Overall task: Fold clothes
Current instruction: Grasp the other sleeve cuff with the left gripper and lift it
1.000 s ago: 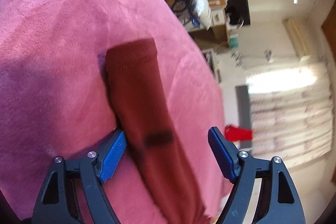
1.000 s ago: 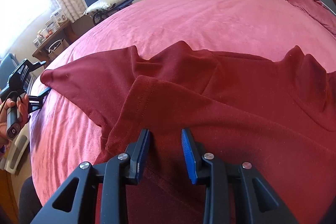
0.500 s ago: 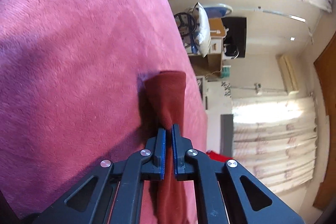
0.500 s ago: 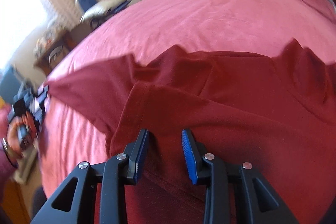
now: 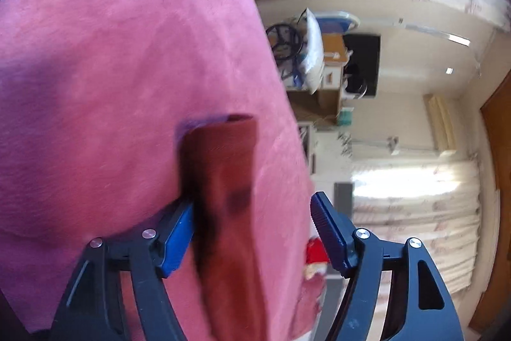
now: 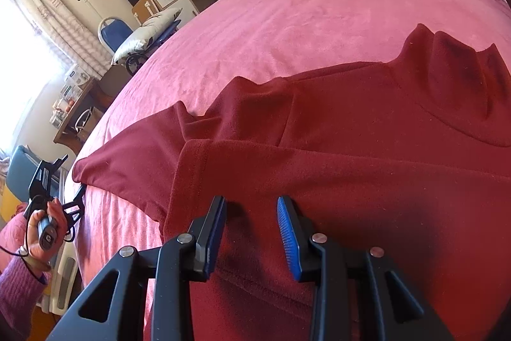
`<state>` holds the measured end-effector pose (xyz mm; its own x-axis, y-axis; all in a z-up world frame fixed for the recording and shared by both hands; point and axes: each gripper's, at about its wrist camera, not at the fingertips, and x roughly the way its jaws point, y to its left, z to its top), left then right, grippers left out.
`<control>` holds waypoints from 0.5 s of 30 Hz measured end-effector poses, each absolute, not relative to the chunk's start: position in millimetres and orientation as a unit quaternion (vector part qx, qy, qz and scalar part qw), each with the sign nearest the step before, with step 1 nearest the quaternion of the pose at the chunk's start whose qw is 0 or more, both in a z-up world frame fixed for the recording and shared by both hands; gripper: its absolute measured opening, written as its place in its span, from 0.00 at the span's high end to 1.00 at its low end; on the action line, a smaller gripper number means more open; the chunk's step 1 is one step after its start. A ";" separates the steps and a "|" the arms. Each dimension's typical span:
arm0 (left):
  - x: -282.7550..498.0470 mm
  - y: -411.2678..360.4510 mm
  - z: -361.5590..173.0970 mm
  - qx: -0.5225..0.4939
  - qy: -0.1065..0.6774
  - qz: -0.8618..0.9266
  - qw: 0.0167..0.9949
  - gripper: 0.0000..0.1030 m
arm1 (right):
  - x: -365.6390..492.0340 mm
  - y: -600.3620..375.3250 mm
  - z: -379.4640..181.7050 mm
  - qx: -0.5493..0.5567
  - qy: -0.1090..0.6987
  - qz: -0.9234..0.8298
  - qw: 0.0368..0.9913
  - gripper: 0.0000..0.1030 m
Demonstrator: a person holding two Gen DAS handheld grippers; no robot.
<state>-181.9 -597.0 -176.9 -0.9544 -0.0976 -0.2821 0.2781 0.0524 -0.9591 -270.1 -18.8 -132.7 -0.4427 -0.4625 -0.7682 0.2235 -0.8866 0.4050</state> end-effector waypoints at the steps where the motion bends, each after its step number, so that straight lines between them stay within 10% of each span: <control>1: -185.3 -599.9 -174.2 0.057 0.710 -0.690 0.130 0.36 | -269.5 -18.6 -132.9 0.486 -0.126 -0.840 0.203 0.67; 5: -205.1 -607.8 -169.0 0.106 0.674 -0.722 0.118 0.93 | -268.6 -16.3 -134.4 0.485 -0.129 -0.840 0.206 0.67; 15: -178.8 -602.2 -186.8 0.088 0.689 -0.701 0.162 0.95 | -269.7 -17.4 -131.2 0.486 -0.115 -0.841 0.208 0.67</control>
